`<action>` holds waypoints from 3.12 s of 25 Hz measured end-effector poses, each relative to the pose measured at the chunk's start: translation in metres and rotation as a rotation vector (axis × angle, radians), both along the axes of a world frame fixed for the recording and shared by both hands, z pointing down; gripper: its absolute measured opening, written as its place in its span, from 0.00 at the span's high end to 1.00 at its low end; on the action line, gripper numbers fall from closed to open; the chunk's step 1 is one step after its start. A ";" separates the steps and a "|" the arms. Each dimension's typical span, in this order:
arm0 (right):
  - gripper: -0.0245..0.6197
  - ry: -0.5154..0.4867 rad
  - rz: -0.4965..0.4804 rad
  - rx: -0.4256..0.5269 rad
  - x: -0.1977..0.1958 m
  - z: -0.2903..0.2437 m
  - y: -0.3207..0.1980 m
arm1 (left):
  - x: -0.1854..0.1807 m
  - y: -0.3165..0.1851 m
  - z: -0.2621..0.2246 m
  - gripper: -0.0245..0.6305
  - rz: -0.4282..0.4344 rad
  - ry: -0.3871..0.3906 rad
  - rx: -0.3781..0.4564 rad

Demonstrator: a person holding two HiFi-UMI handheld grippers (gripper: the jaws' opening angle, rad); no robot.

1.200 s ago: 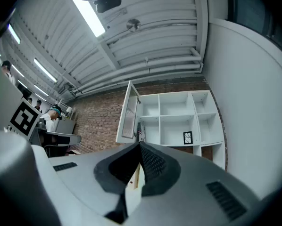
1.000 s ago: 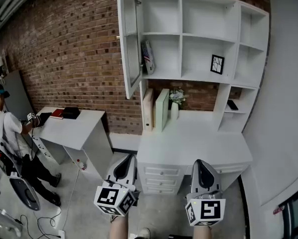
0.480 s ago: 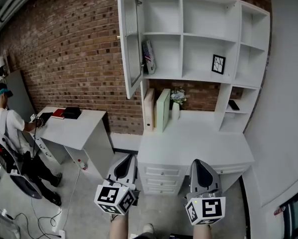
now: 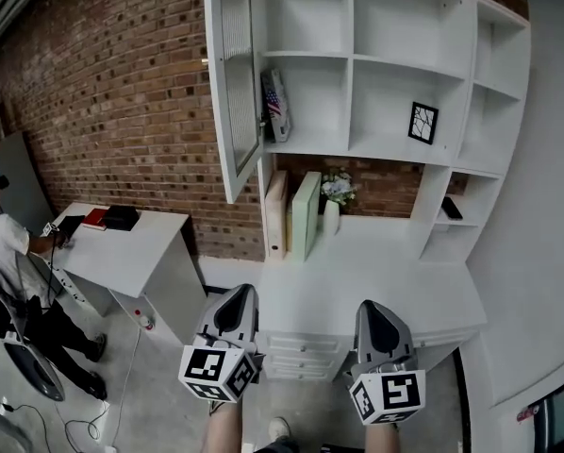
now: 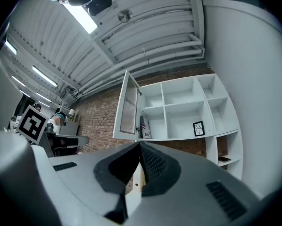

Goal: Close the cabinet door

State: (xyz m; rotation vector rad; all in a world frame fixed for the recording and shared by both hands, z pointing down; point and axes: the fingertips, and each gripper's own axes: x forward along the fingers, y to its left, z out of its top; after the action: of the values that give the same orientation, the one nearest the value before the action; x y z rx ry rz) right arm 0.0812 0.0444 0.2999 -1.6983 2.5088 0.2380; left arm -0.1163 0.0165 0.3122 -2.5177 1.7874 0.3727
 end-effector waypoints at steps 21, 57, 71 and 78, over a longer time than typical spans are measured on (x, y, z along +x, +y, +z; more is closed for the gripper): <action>0.96 0.042 -0.024 -0.016 -0.084 0.013 -0.185 | -0.086 -0.194 -0.006 0.89 -0.066 0.039 0.075; 0.96 -0.006 0.010 -0.028 -0.059 0.014 -0.221 | -0.066 -0.230 -0.027 0.82 -0.033 0.056 0.081; 0.96 -0.002 0.037 -0.038 -0.047 0.020 -0.227 | -0.026 -0.232 -0.027 0.79 0.057 0.009 0.081; 0.96 -0.001 0.055 -0.035 -0.037 0.017 -0.232 | 0.003 -0.237 -0.028 0.77 0.125 -0.034 0.071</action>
State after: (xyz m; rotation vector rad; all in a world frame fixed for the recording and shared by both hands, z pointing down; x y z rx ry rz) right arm 0.0440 -0.1871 0.3171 -1.7819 2.4822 0.1980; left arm -0.1130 -0.2204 0.2838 -2.5775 1.5810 0.3874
